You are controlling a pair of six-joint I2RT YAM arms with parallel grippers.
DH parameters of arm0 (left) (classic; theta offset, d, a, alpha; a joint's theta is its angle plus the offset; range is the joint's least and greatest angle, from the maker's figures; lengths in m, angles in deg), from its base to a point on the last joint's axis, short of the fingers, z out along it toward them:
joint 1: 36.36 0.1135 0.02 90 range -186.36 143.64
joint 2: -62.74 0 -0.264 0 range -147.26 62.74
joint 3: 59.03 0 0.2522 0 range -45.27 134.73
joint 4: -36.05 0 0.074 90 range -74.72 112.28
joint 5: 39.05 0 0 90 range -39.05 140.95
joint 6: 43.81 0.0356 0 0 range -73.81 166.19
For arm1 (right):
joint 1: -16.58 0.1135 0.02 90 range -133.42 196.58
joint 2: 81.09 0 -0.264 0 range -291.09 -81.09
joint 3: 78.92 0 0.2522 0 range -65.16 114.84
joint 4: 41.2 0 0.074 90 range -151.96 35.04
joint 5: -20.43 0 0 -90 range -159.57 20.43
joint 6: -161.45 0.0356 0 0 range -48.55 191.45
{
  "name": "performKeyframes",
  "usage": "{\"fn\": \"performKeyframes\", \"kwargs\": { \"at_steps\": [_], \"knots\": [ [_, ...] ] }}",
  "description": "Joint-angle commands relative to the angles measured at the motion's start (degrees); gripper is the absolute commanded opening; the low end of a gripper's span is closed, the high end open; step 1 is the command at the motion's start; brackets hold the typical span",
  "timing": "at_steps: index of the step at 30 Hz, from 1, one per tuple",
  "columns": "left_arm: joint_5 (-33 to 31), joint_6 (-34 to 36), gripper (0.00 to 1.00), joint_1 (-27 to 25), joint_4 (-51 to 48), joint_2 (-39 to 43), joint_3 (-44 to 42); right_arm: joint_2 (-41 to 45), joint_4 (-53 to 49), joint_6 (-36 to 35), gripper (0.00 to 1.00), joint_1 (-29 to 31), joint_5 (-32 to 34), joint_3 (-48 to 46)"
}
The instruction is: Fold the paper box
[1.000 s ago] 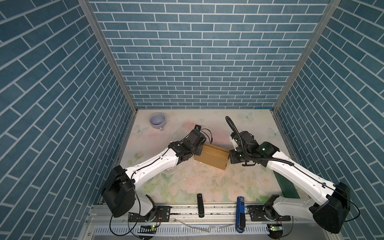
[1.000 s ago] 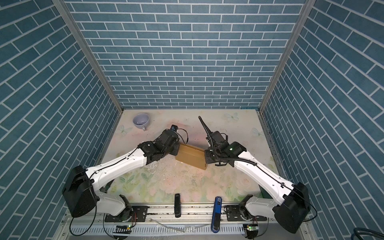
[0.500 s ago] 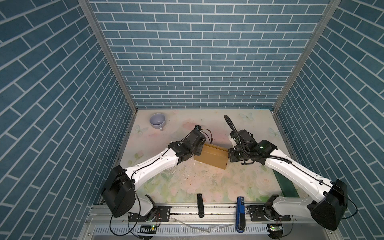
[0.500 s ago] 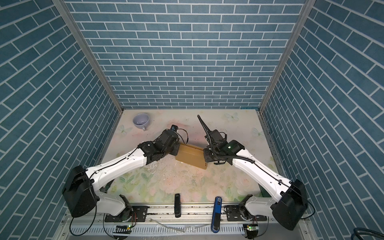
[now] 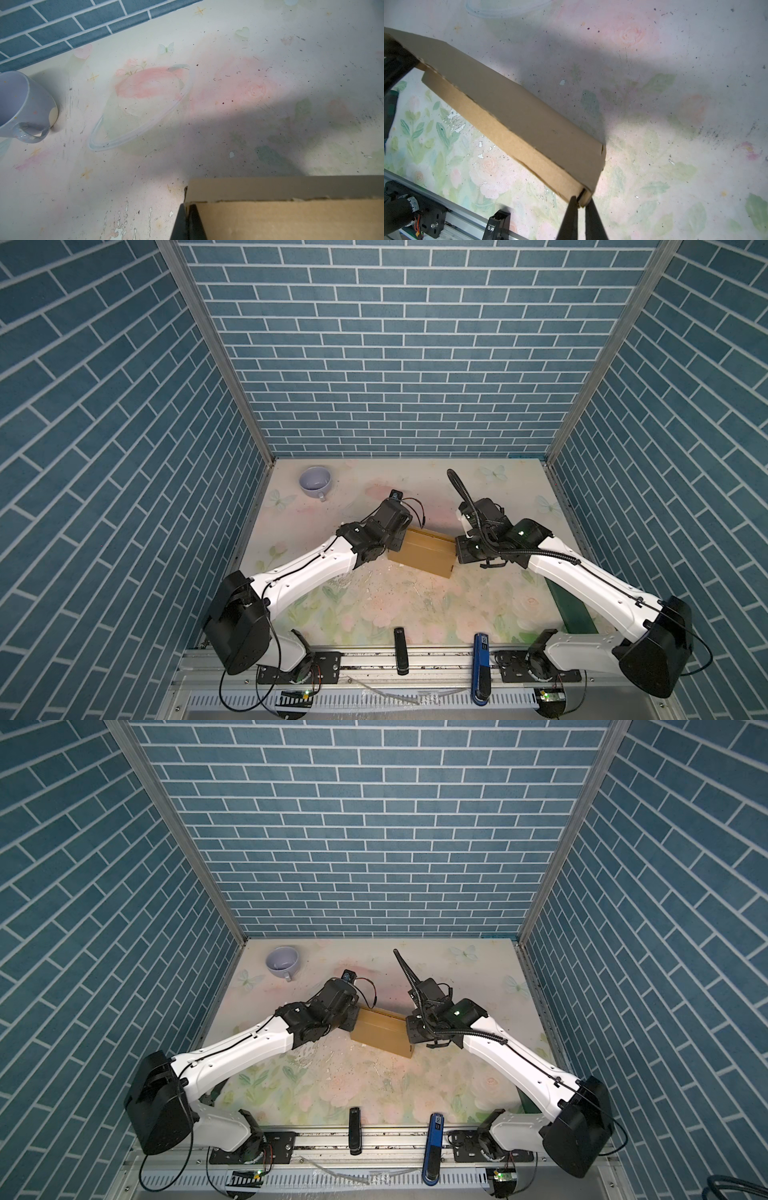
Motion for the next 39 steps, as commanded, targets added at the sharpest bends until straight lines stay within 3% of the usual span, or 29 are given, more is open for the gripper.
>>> {"fn": "performKeyframes", "kwargs": {
  "at_steps": [1, 39],
  "knots": [
    [2.18, 1.42, 0.0, -0.47, -2.84, -1.04, 0.67, -0.98, 3.36, 1.2, 0.11, 0.28, -1.95, 4.31],
    [3.38, 2.98, 0.0, -0.47, -1.79, -1.39, 0.32, -3.37, 6.26, 2.17, 0.11, 0.35, -3.99, 6.48]
  ]
}}
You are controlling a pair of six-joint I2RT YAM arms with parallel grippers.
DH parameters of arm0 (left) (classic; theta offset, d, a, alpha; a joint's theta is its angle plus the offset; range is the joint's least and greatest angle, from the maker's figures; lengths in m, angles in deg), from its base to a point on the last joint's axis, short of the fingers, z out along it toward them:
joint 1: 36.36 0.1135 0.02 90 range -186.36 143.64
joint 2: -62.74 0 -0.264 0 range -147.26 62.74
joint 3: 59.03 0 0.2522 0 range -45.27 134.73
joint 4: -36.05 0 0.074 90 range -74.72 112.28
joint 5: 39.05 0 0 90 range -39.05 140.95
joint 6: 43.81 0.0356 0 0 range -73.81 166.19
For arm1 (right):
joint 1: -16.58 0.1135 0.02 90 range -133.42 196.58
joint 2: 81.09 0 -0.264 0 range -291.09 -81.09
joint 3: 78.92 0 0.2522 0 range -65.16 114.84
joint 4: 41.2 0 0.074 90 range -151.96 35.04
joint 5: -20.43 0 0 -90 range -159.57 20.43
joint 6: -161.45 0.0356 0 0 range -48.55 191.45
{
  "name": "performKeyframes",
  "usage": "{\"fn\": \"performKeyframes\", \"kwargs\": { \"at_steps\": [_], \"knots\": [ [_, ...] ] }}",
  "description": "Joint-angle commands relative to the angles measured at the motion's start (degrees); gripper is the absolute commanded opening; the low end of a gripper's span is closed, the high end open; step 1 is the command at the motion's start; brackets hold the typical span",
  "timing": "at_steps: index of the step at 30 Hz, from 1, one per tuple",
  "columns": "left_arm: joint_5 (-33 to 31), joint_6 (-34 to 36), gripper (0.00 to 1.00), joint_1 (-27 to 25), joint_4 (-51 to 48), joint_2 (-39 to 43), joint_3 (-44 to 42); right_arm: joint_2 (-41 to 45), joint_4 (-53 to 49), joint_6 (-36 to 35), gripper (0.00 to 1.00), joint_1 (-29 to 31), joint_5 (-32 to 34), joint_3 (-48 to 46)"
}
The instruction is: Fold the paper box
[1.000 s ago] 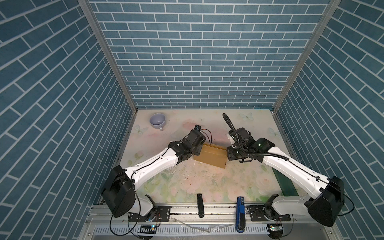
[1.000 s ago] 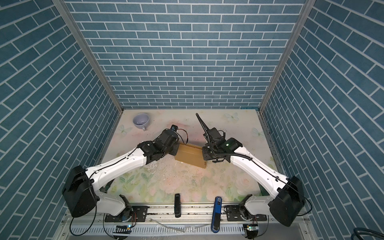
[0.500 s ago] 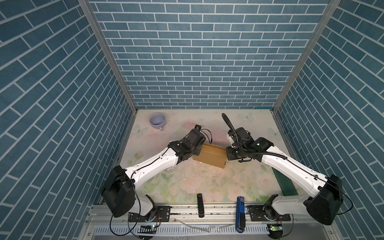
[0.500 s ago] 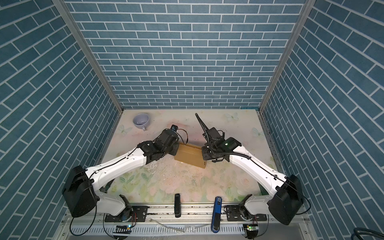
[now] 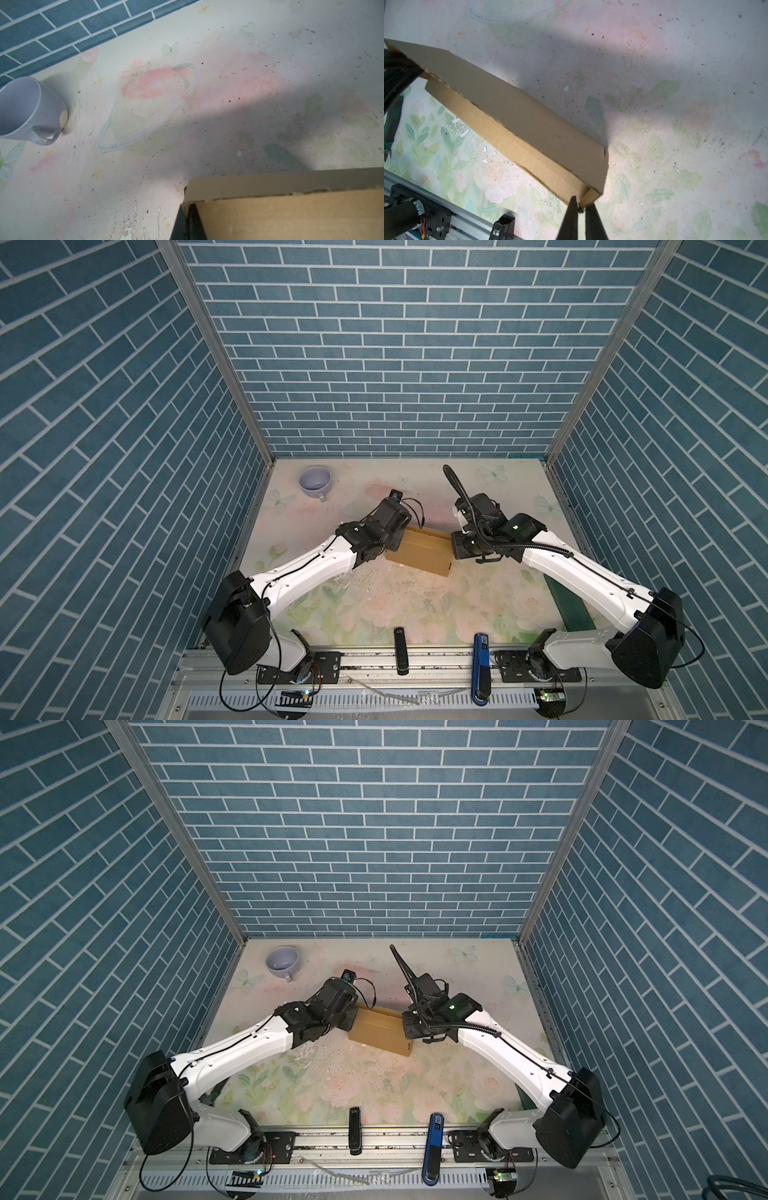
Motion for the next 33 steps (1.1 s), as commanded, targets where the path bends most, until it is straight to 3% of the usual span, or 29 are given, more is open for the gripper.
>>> {"fn": "performKeyframes", "kwargs": {
  "at_steps": [1, 33],
  "knots": [
    [4.28, 0.82, 0.0, -0.84, -1.24, -1.39, 0.15, -0.4, 5.92, 2.08, 0.11, 0.48, -3.29, 3.83],
    [0.49, -1.85, 0.0, -0.84, 2.93, -0.7, -6.05, 5.64, 4.98, 2.83, 0.09, 0.48, -0.81, -3.9]
  ]
}}
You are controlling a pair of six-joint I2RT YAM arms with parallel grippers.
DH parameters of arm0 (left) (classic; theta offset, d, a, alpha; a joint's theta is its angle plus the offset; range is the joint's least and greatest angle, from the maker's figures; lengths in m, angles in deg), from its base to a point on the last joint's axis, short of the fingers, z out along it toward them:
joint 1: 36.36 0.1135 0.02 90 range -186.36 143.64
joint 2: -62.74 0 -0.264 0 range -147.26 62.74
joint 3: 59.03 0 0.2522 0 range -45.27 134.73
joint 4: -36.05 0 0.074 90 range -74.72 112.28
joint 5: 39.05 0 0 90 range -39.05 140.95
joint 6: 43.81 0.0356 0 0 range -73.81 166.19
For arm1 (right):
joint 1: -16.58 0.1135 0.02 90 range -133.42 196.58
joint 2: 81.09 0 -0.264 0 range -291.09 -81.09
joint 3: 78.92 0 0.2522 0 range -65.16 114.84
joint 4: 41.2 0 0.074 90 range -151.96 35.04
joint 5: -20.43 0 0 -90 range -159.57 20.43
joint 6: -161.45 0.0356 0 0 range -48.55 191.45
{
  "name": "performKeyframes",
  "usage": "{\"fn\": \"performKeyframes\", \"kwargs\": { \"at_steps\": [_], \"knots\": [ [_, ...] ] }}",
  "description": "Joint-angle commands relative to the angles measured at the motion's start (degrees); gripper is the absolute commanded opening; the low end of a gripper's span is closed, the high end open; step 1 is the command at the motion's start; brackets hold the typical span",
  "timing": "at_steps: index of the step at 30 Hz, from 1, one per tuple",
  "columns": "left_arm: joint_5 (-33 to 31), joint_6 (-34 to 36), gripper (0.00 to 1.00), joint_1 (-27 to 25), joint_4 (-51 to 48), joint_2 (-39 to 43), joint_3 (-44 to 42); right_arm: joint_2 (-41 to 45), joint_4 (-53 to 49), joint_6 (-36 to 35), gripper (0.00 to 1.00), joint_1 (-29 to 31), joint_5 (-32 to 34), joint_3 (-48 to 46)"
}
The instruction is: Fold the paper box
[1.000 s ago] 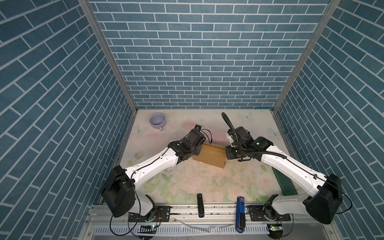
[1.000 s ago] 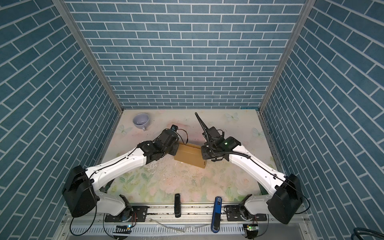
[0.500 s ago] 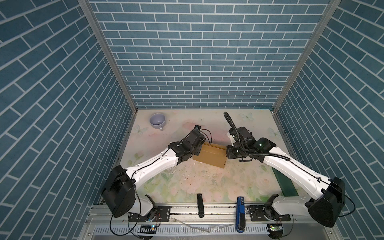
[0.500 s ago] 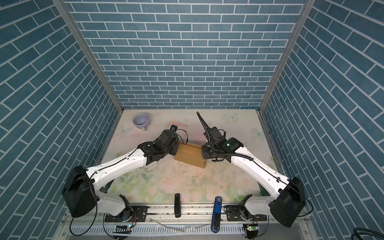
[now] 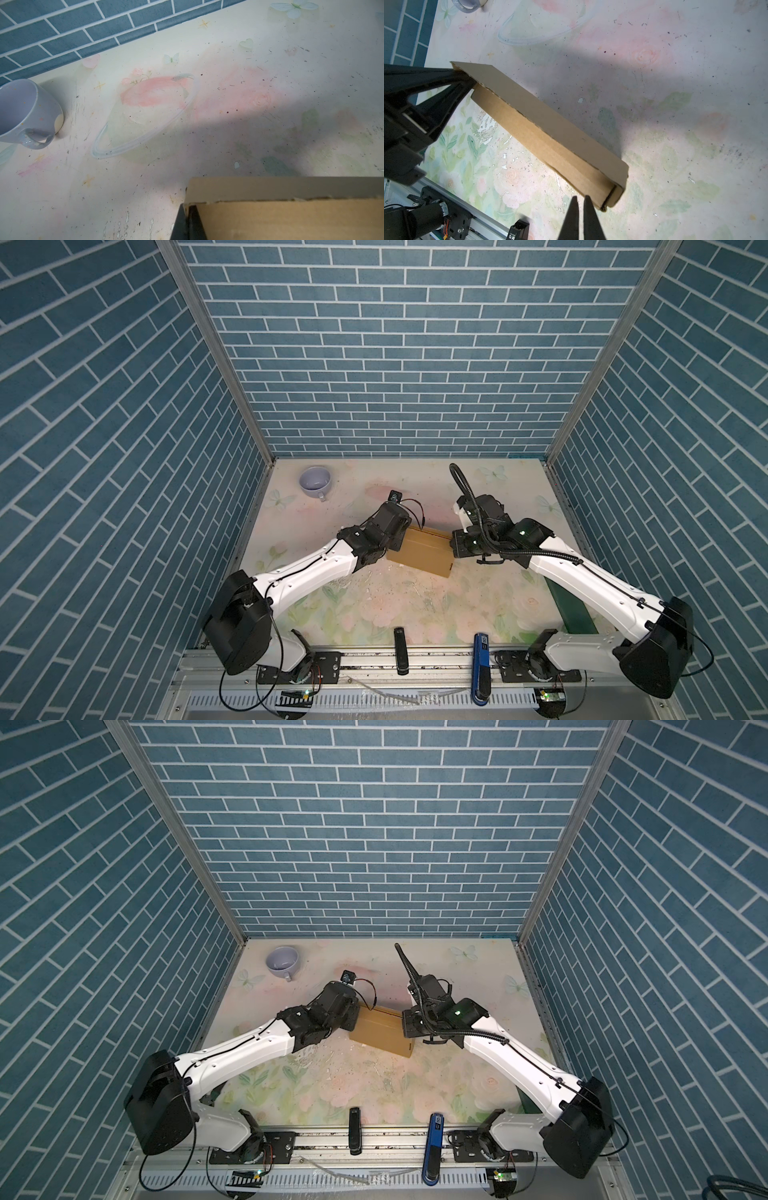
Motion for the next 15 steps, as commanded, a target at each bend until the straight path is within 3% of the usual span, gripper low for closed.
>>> {"fn": "performKeyframes", "kwargs": {
  "at_steps": [1, 7, 15],
  "knots": [
    [1.65, -0.45, 0.0, -0.52, -3.84, -0.71, -2.61, 2.25, 0.35, 0.05, 0.1, 0.35, 0.66, -1.52],
    [1.29, -0.66, 0.0, -0.6, -3.38, -0.63, -3.41, 3.49, -3.54, -9.31, 0.18, 0.37, 2.74, 1.68],
    [1.12, -0.65, 0.0, -0.6, -2.69, -0.03, -4.4, 0.72, -11.99, -26.66, 0.43, 2.62, 9.9, 9.81]
  ]
}}
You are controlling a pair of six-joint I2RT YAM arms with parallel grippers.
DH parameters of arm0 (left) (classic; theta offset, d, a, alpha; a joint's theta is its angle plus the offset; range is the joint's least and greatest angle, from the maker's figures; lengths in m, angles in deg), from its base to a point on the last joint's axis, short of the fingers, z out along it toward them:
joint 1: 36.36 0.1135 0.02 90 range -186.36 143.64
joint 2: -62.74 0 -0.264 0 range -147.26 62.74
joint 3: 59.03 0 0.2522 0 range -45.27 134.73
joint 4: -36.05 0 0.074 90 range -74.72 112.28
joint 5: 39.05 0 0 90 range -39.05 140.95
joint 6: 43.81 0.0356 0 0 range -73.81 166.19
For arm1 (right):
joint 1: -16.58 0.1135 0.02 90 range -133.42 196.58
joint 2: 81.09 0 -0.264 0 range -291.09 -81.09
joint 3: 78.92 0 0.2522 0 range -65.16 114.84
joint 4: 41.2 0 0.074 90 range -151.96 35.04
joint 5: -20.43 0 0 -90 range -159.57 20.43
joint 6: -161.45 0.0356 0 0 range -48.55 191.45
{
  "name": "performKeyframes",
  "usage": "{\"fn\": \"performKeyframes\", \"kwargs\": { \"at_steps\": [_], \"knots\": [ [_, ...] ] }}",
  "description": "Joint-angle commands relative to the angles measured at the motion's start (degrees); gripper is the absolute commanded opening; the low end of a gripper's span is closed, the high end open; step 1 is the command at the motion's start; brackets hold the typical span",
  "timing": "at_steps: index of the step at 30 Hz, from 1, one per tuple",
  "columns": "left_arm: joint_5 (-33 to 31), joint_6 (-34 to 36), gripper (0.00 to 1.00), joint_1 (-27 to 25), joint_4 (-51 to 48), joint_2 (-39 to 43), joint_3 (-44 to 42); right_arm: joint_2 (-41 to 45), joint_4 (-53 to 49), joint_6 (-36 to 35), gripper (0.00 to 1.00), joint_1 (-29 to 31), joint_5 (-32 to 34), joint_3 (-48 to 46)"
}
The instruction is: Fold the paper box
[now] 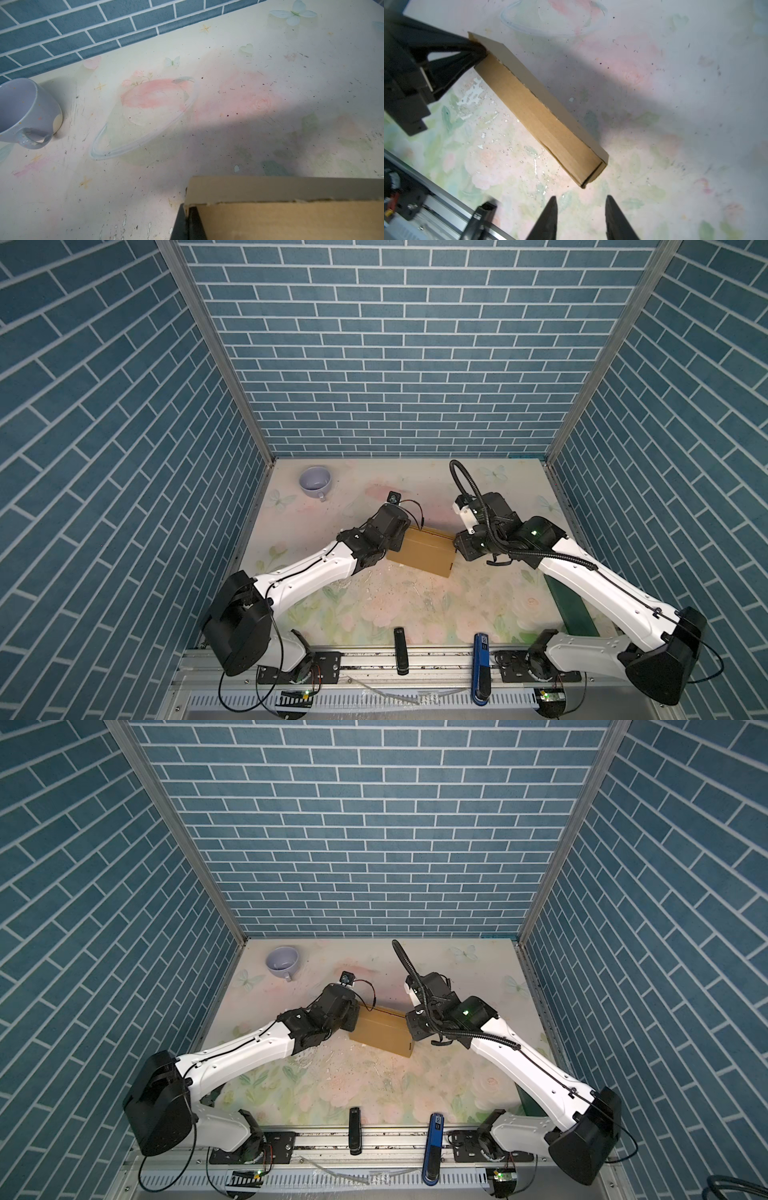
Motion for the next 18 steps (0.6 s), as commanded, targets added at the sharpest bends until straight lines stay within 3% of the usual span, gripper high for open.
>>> {"fn": "performKeyframes", "kwargs": {
  "at_steps": [1, 8, 18],
  "knots": [
    [1.6, -0.13, 0.0, -0.54, -5.23, -0.47, -2.78, -1.66, -4.85, -11.54, 0.48, 2.04, 5.75, 5.29],
    [1.76, 0.11, 0.0, -0.54, -5.14, -0.55, -3.25, -8.51, -7.68, -22.22, 0.58, 6.71, 12.3, 10.56],
    [2.02, -0.23, 0.0, -0.54, -4.53, -0.47, -4.05, -14.51, -4.87, -28.38, 0.63, 8.95, 14.42, 12.13]
  ]
}}
